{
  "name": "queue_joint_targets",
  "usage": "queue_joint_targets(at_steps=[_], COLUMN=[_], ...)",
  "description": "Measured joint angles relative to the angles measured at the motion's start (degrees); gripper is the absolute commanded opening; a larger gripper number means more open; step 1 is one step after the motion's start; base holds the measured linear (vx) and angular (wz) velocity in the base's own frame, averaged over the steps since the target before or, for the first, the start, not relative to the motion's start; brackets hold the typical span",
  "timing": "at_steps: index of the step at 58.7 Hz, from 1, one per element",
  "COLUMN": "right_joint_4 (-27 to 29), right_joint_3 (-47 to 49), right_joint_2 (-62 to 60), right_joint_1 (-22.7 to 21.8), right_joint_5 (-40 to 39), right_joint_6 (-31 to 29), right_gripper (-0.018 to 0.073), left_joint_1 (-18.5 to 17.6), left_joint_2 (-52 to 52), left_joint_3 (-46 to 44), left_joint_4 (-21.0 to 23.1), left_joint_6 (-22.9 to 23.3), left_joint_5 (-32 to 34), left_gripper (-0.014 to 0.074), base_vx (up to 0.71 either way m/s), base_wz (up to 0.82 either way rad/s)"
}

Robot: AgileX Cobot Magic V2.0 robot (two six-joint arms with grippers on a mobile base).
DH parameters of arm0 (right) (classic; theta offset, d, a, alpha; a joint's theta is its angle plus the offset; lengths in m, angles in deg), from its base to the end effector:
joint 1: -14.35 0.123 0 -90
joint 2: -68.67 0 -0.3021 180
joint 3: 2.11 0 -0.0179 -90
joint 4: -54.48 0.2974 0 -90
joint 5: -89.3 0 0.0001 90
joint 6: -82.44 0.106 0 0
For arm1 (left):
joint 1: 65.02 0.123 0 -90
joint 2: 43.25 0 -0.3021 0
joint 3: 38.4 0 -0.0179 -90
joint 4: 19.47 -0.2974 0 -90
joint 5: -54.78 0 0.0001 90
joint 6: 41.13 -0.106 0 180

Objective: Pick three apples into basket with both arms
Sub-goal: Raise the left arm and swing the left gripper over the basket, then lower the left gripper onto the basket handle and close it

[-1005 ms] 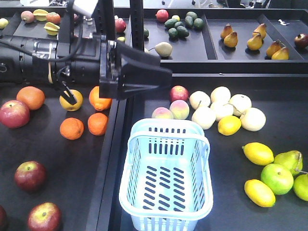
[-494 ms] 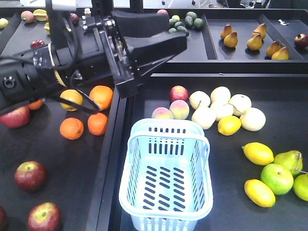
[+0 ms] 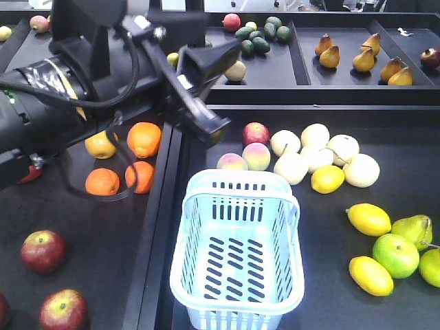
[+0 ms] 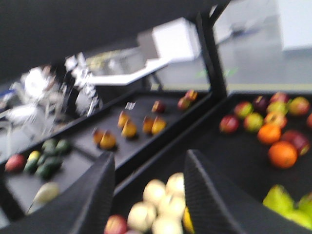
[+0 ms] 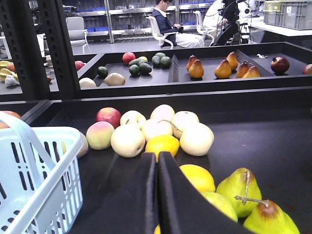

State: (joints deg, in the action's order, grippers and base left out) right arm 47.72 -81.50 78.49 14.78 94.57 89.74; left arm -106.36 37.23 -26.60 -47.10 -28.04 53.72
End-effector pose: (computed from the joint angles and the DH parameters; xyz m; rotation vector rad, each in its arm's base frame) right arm 0.1051 -0.0004 0.1882 0.0102 1.6483 0.0044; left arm 0.2662 -0.2329 0.4210 0.7618 1.4507 -0.3522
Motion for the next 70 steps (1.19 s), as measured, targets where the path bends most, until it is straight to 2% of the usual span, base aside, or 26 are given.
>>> queue_joint_targets(at_steps=[14,27,31,36,45,48,54,58,62,70], right_joint_4=[0.0,0.0,0.0,0.0,0.0,0.0,0.0,0.0,0.0,0.0], right_joint_3=[0.0,0.0,0.0,0.0,0.0,0.0,0.0,0.0,0.0,0.0], right_joint_2=[0.0,0.0,0.0,0.0,0.0,0.0,0.0,0.0,0.0,0.0], right_joint_1=[0.0,0.0,0.0,0.0,0.0,0.0,0.0,0.0,0.0,0.0], right_joint_5=[0.0,0.0,0.0,0.0,0.0,0.0,0.0,0.0,0.0,0.0], right_joint_6=[0.0,0.0,0.0,0.0,0.0,0.0,0.0,0.0,0.0,0.0], right_gripper=[-0.0005,-0.0005,-0.0005,-0.0005,-0.0005,-0.0005,-0.0005,-0.0005,-0.0005,-0.0005], left_joint_1=[0.12,0.12,0.12,0.12,0.12,0.12,0.12,0.12,0.12,0.12], left_joint_2=[0.0,1.13,2.54,5.31,11.01,12.62,14.93,15.57,15.68,15.95], left_joint_3=[-2.21,-11.92,-15.16,-19.23,-24.45,-25.31,-25.93,-26.07,-26.11,-26.26], left_joint_4=[1.62,6.53,9.55,15.62,27.63,29.62,31.31,31.45,31.52,31.64], left_joint_6=[-0.46,-0.55,-1.66,-5.73,-14.59,-16.56,-18.98,-19.75,-20.57,-23.91], left_joint_5=[-5.36,-13.72,-17.88,-24.84,-33.72,-34.69,-35.25,-35.66,-36.26,-39.57], left_gripper=[0.0235,0.008,0.0033,-0.0007,-0.0004,0.0001,0.0039,0.0103,0.0204,0.046], base_vx=[0.0,0.0,0.0,0.0,0.0,0.0,0.0,0.0,0.0,0.0], base_wz=[0.0,0.0,0.0,0.0,0.0,0.0,0.0,0.0,0.0,0.0])
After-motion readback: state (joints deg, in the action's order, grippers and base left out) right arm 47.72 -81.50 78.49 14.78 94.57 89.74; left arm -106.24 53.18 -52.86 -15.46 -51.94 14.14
